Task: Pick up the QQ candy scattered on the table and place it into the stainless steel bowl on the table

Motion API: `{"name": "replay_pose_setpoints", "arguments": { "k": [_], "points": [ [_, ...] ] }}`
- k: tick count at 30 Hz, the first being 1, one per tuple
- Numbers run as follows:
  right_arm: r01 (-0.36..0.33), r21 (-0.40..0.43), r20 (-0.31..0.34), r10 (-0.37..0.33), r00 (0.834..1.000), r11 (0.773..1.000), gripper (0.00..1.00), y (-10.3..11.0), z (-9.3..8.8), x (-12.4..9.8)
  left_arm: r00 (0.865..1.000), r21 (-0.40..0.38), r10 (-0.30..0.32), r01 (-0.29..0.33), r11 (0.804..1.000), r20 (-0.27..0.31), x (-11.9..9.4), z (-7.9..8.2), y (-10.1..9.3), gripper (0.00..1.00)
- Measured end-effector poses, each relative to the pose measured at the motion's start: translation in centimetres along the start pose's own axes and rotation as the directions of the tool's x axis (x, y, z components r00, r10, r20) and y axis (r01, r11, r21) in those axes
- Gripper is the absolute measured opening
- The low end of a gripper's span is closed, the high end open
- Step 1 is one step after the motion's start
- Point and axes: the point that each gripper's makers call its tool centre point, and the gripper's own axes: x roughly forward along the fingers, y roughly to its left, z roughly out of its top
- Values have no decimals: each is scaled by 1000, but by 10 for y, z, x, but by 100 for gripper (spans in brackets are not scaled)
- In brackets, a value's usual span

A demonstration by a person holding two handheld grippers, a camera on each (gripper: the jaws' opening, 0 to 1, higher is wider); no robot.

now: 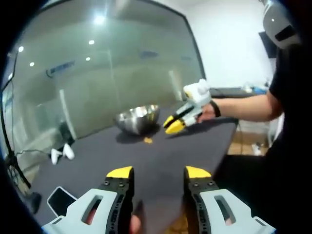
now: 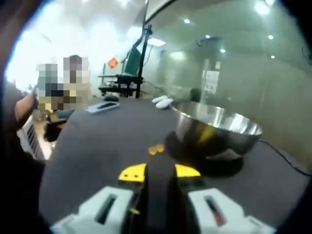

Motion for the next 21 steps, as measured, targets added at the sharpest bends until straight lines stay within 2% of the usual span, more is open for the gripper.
{"name": "replay_pose_setpoints", "arguments": {
  "k": [2, 8, 21],
  "points": [
    [11, -23, -9, -12, 1000, 1000, 20, 1, 0, 7, 1000, -1, 3, -3, 1000, 3, -1, 0, 1, 42],
    [-8, -18, -27, 7, 1000, 1000, 20, 9, 1, 28, 1000, -11, 22, -22, 1000, 2, -6, -3, 5, 42],
    [-45, 30, -27, 46, 999, 999, 18, 13, 3, 53, 999, -27, 42, -42, 999, -5, -10, -10, 11, 41]
  ]
}}
